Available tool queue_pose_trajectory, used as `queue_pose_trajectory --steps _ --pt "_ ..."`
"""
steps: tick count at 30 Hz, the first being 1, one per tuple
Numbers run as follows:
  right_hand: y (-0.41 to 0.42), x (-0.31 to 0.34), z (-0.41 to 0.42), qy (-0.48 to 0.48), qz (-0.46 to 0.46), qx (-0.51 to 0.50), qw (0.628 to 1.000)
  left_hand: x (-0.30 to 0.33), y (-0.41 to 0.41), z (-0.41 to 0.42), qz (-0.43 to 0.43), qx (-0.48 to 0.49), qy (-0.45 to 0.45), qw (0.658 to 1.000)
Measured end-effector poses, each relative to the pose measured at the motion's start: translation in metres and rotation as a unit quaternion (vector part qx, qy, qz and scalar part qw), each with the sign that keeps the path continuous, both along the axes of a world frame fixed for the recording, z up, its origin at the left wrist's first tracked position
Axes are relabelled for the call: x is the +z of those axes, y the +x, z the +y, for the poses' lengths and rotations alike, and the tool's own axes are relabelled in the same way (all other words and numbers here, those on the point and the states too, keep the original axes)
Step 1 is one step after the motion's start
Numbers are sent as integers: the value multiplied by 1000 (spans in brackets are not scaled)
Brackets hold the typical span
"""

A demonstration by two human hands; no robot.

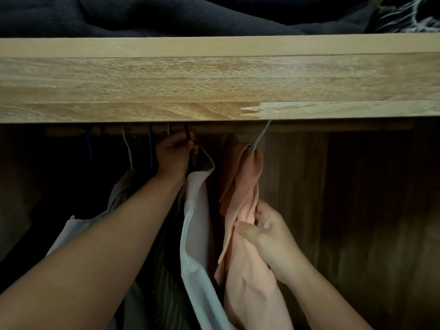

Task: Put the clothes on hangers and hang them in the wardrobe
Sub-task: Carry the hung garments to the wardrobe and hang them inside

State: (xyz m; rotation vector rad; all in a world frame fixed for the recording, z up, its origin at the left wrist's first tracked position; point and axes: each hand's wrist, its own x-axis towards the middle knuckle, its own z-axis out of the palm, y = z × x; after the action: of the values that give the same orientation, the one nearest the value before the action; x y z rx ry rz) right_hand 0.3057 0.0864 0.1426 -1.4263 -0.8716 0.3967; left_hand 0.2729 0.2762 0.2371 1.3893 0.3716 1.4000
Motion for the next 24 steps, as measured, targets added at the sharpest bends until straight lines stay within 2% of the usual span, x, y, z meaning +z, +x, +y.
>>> queue_pose_trajectory --steps 6,11,15,16,17,20,21,24 --pt "2 6 32 1 -12 -10 1000 -4 6 2 19 11 -16 1000" --pt "6 8 53 -108 -100 -15 989 -8 8 6 76 29 -9 997" --pt "0 -1 57 -144 -95 -13 985 -13 5 12 149 65 46 986" --pt "1 -3 57 -143 -92 -19 985 -11 2 13 191 85 80 975" --pt "1 -4 56 -139 -90 -24 986 -10 0 12 257 121 130 950" --pt "-5 -1 48 -126 -93 -40 987 -6 -12 -12 427 233 266 833" --pt "-7 -1 44 -124 -80 -35 989 -5 -18 -26 438 238 301 813" --pt "-18 0 27 -141 3 21 990 -13 -41 -71 411 194 400 796"
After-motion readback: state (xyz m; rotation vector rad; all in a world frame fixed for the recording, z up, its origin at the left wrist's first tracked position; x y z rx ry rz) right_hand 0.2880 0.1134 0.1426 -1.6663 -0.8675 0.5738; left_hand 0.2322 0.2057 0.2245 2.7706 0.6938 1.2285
